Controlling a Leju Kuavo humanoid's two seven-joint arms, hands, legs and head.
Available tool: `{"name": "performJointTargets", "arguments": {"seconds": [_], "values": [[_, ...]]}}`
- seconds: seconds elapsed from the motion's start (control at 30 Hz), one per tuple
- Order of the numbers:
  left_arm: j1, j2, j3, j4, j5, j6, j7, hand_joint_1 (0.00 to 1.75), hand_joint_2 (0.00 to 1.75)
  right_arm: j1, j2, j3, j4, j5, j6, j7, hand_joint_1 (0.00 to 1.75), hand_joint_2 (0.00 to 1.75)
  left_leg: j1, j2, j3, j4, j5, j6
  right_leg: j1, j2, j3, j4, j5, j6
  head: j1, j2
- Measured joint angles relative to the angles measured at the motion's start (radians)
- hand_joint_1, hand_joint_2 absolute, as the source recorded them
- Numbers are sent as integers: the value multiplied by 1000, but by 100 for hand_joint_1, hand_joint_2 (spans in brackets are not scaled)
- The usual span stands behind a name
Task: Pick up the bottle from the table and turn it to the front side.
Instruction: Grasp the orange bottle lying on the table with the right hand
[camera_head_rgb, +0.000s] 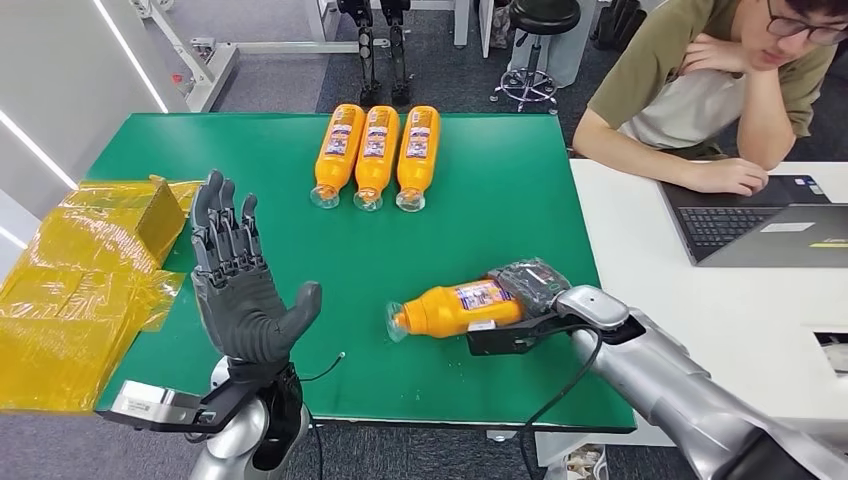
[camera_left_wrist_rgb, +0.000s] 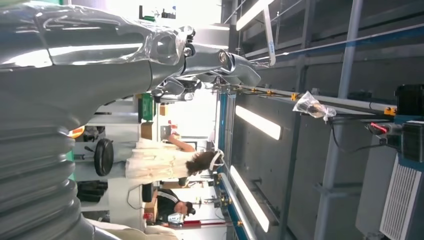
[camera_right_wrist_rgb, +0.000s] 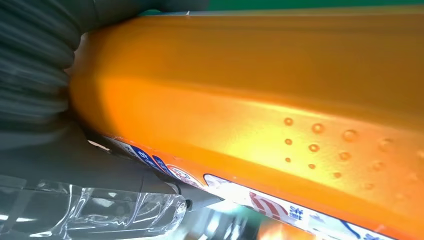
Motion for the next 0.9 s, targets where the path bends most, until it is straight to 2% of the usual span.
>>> {"name": "performJointTargets", "arguments": {"seconds": [0.2,0.33,0.47,0.63,0.9], "values": [[17,1,1,-23,-13,-3,4,0,175,166,72,-223,-217,-177,-192,8,175,175,1,-3,0,0,0,0,1,-3,0,0,-1,0,0,0],[21,1,1,-26,-13,-29,66,0,175,362,141,-373,-427,-319,-338,-31,175,175,1,-5,-1,0,-1,0,1,-5,0,-1,-3,0,0,0],[21,0,-11,-23,1,-86,126,0,175,566,220,-467,-611,-389,-470,-76,175,175,1,-6,-1,0,-2,-1,1,-6,0,-1,-5,0,0,0],[21,-1,-34,-21,18,-140,162,0,175,684,272,-526,-754,-408,-511,-87,175,175,1,-4,-1,0,-3,-1,1,-5,0,-1,-5,0,0,0],[21,-1,-45,-20,21,-144,163,0,175,738,296,-564,-839,-410,-512,-84,175,175,1,-4,-1,0,-2,-1,1,-4,0,-1,-4,-1,0,0]]}}
